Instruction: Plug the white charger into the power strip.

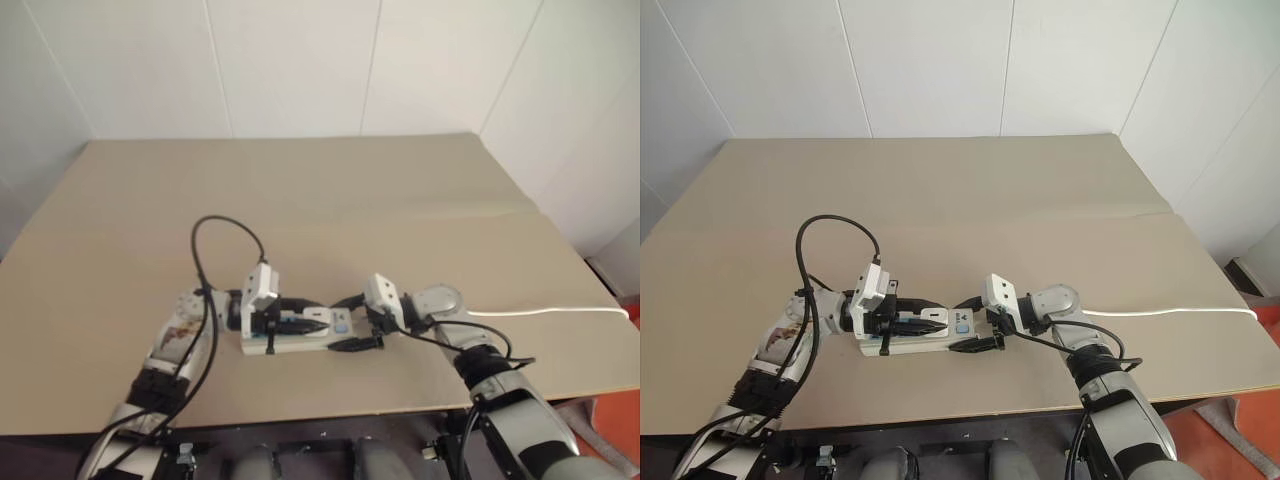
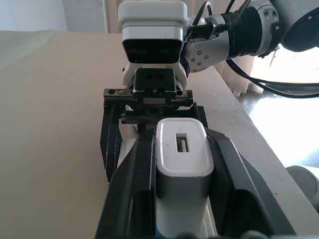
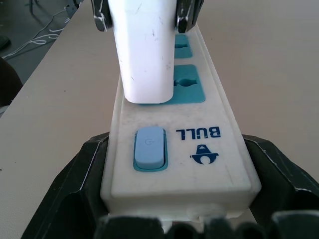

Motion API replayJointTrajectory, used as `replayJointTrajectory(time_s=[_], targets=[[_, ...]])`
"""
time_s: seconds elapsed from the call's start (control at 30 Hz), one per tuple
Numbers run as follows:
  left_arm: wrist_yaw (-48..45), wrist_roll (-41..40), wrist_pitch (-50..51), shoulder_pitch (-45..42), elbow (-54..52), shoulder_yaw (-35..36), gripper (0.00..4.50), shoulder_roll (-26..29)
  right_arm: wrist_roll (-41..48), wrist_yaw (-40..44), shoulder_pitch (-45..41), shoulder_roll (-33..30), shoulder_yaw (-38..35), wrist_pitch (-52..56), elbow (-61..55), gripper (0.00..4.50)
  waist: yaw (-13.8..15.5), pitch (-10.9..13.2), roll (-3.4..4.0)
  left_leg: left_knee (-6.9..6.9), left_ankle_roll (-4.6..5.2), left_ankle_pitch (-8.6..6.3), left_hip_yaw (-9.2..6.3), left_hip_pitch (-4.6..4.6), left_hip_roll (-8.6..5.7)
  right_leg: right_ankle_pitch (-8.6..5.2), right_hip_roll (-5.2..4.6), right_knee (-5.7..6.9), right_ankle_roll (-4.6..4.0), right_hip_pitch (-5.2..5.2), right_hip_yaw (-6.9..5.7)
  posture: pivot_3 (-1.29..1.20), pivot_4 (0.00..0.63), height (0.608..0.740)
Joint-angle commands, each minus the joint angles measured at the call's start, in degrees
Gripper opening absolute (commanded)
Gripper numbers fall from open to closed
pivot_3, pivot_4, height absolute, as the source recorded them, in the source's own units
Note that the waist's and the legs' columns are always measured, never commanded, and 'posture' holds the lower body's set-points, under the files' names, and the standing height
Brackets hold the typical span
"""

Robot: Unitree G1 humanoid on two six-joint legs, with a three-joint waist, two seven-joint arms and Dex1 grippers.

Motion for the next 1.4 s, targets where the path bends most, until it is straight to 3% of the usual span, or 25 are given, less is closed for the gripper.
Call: replayJointTrajectory(time_s=[0.03, 1.4], targets=[[-0.56, 1.79, -0.82, 1.04, 1.62, -0.59, 1.02, 1.21, -1.99, -0.28, 0.50, -0.58, 0.50, 1.09, 0.58, 3.42, 0.00, 0.00, 0.00, 0.00, 0.00, 0.00, 0.00, 0.00, 0.00, 0.00, 0.00, 0.00, 0.00, 0.00, 0.00, 0.00, 0.150, 0.740], [1.63, 2.97, 0.07, 4.65, 0.76, -2.69, 1.02, 2.87, -1.88, -0.30, 0.59, -0.44, 0.59, 1.24, 0.52, 3.42, -0.20, -0.02, 0.02, -0.20, 0.00, 0.00, 0.02, 0.21, 0.02, -0.03, 0.00, -0.10, -0.04, 0.15, 0.01, 0.00, 0.150, 0.740]])
